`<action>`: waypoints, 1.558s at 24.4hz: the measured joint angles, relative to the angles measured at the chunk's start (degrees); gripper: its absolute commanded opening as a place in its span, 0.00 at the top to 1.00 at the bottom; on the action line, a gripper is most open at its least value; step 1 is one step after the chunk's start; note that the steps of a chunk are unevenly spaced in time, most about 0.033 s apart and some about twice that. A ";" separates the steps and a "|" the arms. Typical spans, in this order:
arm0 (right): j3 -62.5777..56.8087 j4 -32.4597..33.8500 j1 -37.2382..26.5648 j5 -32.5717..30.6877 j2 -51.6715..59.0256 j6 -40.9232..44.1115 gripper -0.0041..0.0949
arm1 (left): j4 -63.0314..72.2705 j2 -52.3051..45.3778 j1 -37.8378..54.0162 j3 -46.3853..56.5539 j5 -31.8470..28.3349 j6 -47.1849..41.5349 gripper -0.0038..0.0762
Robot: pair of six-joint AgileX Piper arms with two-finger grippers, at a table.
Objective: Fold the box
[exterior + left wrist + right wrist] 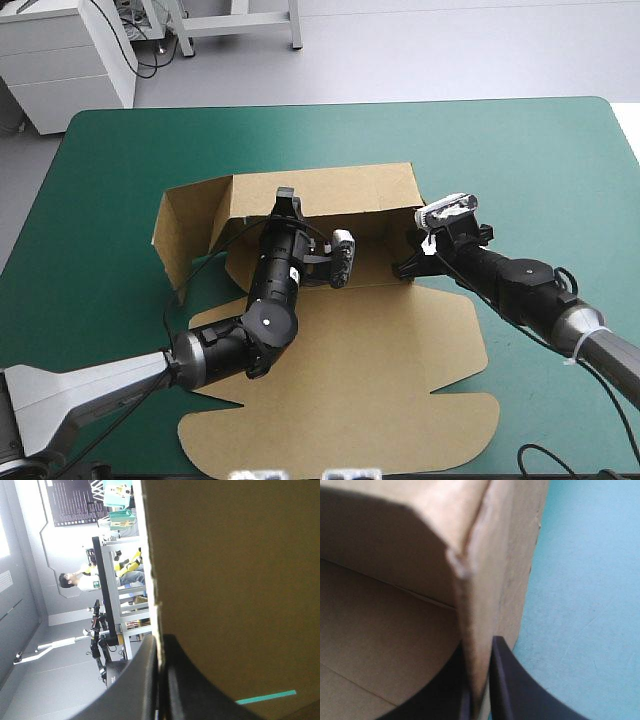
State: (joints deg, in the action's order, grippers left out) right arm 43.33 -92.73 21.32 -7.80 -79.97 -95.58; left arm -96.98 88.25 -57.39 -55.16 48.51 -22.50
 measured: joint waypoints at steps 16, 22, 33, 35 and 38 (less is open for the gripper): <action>-0.05 -2.13 0.11 -2.26 0.00 -0.82 0.98 | -0.48 0.00 0.00 -0.06 -1.15 0.16 0.49; 0.01 -2.15 0.11 -1.83 0.00 -2.56 0.98 | -0.48 0.00 0.00 -0.06 -1.15 0.16 0.49; 11.59 -2.83 0.28 10.38 -8.91 -2.88 0.98 | -0.43 0.00 -11.11 -0.06 7.29 0.16 0.50; 12.95 -3.03 0.28 11.66 -9.99 -2.67 0.98 | -0.37 0.00 -12.32 -0.06 8.65 0.16 0.69; 13.53 -3.23 0.28 11.92 -10.48 -2.50 0.98 | -0.37 0.00 -12.51 -0.06 11.38 0.16 0.93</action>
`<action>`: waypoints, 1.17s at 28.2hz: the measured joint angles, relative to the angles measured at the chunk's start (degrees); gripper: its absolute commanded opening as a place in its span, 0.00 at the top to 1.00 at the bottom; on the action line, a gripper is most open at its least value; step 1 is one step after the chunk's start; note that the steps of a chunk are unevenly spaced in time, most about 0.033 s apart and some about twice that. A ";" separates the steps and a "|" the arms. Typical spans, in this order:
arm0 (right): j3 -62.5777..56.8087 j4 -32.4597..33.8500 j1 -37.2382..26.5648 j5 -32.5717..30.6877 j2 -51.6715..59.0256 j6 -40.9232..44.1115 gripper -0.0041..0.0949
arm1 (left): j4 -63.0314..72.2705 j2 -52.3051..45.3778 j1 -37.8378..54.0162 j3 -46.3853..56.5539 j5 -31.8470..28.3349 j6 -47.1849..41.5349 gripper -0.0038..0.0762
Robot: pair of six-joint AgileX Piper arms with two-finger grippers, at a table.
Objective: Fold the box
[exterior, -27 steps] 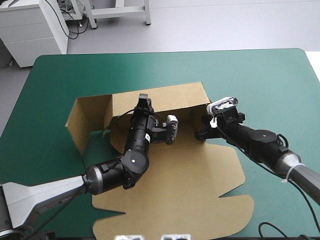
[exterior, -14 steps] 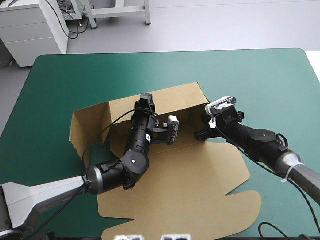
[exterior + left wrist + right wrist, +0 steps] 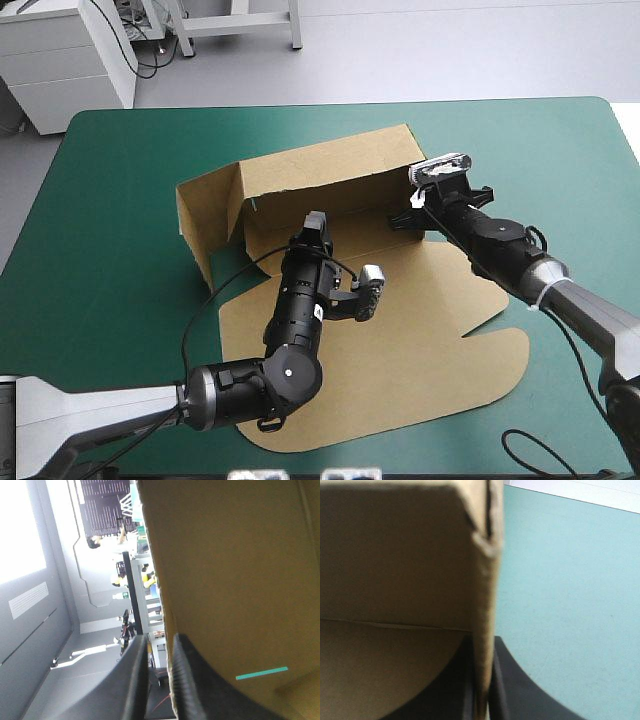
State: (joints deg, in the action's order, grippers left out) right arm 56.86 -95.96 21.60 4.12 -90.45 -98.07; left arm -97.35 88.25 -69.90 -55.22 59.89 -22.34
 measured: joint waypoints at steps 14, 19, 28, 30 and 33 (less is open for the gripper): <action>0.00 -1.86 0.00 1.37 -0.11 0.23 0.98 | 57.64 -14.73 24.26 -19.71 -12.42 21.49 0.93; 0.00 -1.91 0.00 1.38 -0.11 0.23 0.98 | 84.60 -19.96 50.77 -20.26 -6.19 36.70 0.93; 0.00 -2.59 0.00 1.61 -0.13 0.23 0.98 | 134.36 -19.45 101.69 -18.69 0.13 59.59 0.93; 0.00 -2.88 0.00 1.61 -0.13 0.23 0.98 | 140.29 -17.77 107.92 -17.41 0.17 60.74 0.93; 0.00 -3.27 0.00 1.61 -0.13 0.23 0.98 | 145.05 -13.74 110.92 -15.69 -0.12 62.16 0.93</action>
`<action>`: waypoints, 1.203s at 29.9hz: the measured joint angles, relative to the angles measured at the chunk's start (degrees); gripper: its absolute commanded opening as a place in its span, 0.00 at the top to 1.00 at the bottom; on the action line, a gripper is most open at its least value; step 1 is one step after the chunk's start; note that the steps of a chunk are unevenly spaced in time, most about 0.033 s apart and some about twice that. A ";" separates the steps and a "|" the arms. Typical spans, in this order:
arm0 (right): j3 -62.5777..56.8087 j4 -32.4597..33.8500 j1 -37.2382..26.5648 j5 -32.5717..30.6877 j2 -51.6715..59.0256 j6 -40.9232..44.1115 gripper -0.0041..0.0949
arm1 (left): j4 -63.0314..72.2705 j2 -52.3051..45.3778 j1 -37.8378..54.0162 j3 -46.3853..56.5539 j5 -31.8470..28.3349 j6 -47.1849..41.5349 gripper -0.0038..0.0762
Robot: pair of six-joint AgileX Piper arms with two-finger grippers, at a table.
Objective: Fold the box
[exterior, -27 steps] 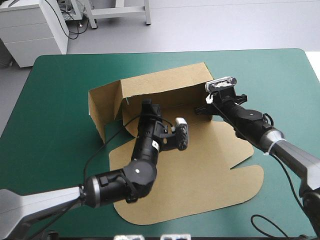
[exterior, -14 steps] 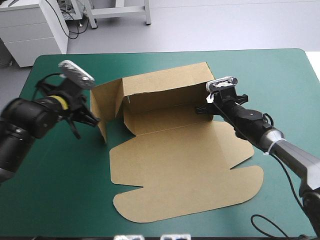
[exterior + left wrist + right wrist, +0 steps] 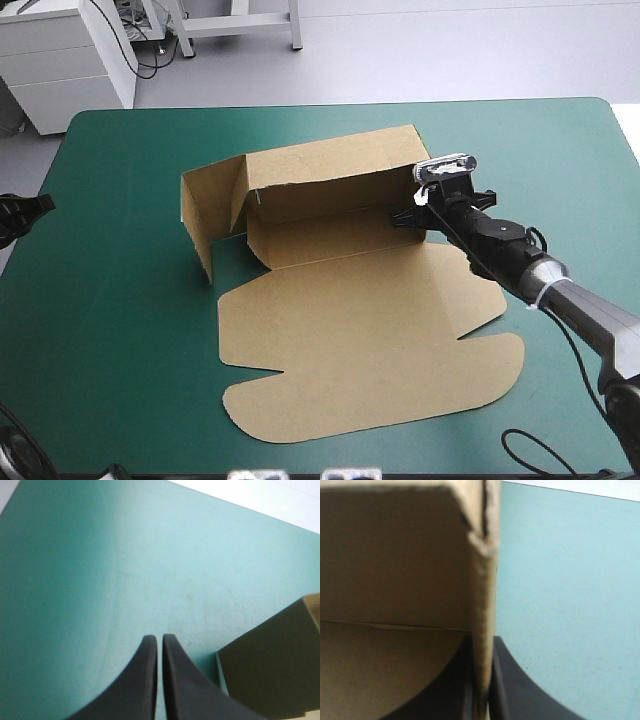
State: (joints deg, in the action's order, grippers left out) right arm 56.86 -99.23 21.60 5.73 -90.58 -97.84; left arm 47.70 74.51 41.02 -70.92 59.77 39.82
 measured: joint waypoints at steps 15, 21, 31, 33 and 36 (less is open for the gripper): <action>0.00 -0.53 0.00 1.46 0.44 1.32 0.98 | 1.44 7.40 -0.36 1.30 -0.29 0.48 0.96; 0.06 -0.53 0.00 2.50 6.11 1.89 0.98 | 1.44 7.40 -3.39 1.30 -0.75 0.48 0.96; -2.58 0.35 0.00 -7.37 7.30 2.40 0.98 | 1.26 7.40 -4.69 1.30 -0.75 0.37 0.96; -3.11 4.03 0.00 -8.61 7.01 5.88 0.98 | 1.26 7.40 -4.69 1.30 -0.75 0.32 0.96; -3.37 14.43 0.00 -12.07 5.95 14.58 0.98 | 1.26 7.40 -4.69 1.30 -0.64 0.30 0.96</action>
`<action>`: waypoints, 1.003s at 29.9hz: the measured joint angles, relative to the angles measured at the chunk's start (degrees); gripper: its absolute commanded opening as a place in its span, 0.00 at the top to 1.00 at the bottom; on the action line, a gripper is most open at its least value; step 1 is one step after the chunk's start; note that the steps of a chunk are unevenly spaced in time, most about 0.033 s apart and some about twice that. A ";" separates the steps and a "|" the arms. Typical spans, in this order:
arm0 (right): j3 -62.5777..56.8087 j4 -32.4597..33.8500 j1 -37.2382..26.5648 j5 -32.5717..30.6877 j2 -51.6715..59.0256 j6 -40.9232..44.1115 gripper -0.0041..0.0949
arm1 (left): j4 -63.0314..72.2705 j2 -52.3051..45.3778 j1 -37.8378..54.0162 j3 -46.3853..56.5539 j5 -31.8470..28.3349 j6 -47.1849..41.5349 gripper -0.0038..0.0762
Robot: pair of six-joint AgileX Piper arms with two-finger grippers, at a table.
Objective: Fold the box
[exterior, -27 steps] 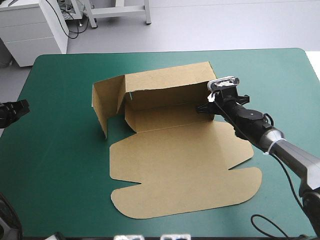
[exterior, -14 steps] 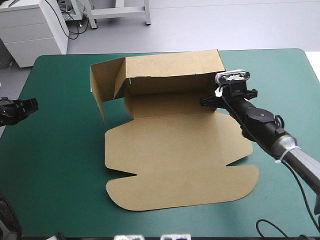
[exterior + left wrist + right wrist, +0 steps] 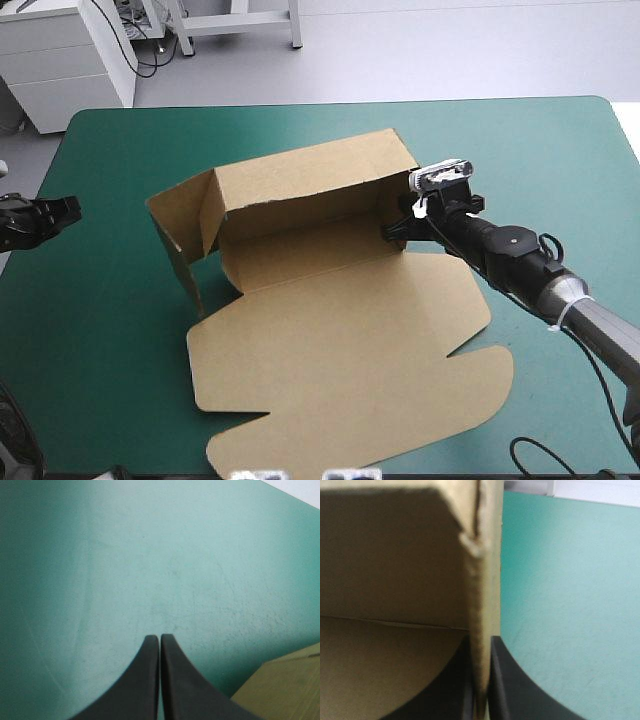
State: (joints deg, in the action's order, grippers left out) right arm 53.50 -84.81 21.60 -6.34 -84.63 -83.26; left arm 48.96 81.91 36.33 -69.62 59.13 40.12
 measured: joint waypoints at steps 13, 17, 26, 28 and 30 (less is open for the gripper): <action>14.60 65.83 0.00 -25.89 -1.97 66.23 0.97 | 0.00 0.00 0.00 0.00 0.50 -0.05 0.96; 21.13 75.94 0.00 -35.27 -1.97 76.80 0.97 | 0.05 0.00 0.00 0.00 0.54 -0.05 0.96; 25.43 79.58 0.00 -53.14 -1.97 86.28 0.97 | 0.17 0.00 -2.67 0.00 -1.11 0.01 0.96; 25.48 80.05 0.00 -56.51 -1.97 87.58 0.97 | 0.17 0.00 -3.76 0.00 -2.05 0.01 0.96; 25.60 80.64 0.00 -58.06 -1.97 88.70 0.97 | 0.17 0.00 -4.63 0.00 -2.86 0.01 0.96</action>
State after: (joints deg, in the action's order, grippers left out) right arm 79.10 -4.16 21.60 -64.40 -86.61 5.44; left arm 49.13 81.91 31.70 -69.62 56.27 40.12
